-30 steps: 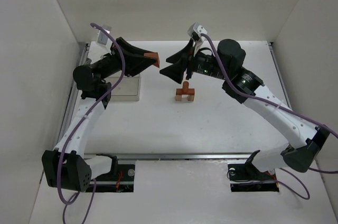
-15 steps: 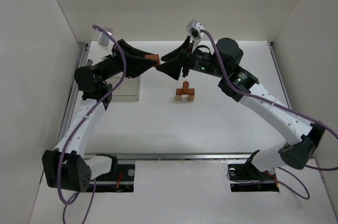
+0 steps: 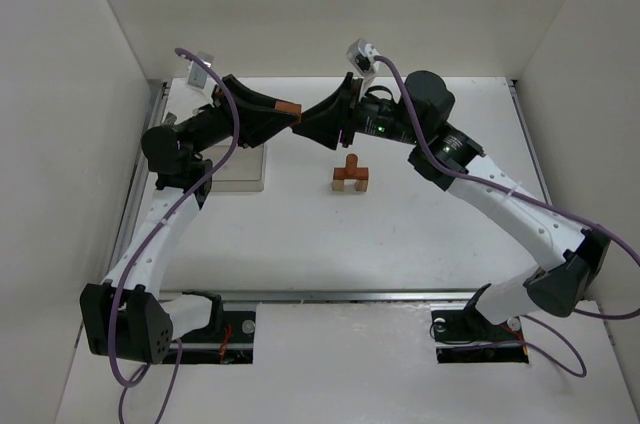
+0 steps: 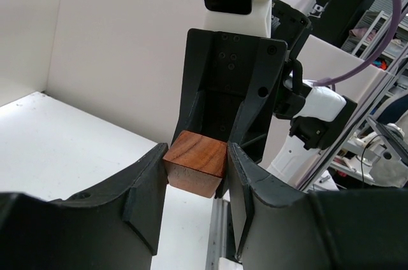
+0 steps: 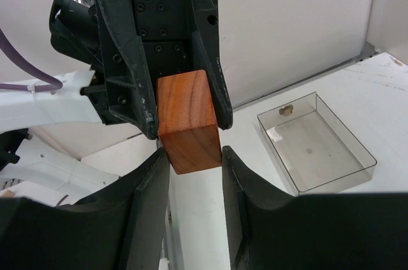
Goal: Build the wood block tower
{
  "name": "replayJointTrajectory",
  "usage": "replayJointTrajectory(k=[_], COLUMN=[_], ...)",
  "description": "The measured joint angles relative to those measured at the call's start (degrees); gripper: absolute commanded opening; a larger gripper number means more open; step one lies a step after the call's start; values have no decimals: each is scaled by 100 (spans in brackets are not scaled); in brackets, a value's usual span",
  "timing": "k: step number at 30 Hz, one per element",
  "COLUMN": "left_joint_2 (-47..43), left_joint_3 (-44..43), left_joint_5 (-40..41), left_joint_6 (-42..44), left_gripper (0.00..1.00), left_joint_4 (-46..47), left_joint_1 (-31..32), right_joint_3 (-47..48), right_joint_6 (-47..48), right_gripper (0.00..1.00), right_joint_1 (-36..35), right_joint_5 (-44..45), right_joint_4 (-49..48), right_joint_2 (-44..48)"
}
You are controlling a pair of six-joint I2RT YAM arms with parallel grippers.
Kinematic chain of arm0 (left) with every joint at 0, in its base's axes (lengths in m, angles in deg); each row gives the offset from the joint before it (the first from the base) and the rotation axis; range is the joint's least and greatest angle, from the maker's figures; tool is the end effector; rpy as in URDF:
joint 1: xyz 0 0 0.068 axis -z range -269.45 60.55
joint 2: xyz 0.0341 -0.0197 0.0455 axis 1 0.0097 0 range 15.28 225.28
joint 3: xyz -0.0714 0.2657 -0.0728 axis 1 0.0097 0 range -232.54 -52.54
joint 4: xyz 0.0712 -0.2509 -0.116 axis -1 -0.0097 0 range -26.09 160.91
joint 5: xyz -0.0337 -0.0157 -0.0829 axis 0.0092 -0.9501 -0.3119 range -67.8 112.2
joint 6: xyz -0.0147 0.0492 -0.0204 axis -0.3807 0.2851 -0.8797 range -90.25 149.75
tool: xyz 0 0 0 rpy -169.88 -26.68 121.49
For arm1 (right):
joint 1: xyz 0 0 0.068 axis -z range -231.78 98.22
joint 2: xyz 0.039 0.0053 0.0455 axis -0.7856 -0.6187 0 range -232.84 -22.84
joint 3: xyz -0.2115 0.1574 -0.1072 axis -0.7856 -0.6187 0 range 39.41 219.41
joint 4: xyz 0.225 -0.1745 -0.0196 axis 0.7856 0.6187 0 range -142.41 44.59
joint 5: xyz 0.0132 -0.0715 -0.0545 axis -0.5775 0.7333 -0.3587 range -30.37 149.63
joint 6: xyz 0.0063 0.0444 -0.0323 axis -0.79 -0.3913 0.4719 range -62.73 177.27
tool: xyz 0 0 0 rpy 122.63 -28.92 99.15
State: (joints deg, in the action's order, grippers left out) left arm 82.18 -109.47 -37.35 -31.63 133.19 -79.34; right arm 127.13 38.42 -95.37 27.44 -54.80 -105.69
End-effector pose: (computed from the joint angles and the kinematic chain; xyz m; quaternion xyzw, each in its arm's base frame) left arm 0.2358 -0.0749 0.4533 0.3024 0.4562 -0.6100 0.5730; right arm 0.2432 0.2592 0.4836 -0.3392 0.5757 0.5304 0.5216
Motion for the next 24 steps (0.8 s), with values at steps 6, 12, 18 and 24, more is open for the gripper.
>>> replayJointTrajectory(k=[6, 12, 18, 24], left_joint_2=[-2, -24, -66, -76], left_joint_3=[35, 42, 109, 109], left_joint_5=[22, 20, -17, -179], left_joint_6=[0, -4, 44, 243], left_gripper=[0, 51, 82, 100], left_joint_4=[4, -44, -192, -553], left_joint_1=[0, 7, 70, 66], right_joint_3=[0, -48, -59, 120], right_joint_6=[-15, 70, 455, 1078], right_gripper=[0, 0, 0, 0], right_joint_1=[2, 0, 0, 0], right_joint_5=[-22, 33, 236, 570], right_joint_4=[0, 7, 315, 1152], right_joint_2=[-13, 37, 140, 225])
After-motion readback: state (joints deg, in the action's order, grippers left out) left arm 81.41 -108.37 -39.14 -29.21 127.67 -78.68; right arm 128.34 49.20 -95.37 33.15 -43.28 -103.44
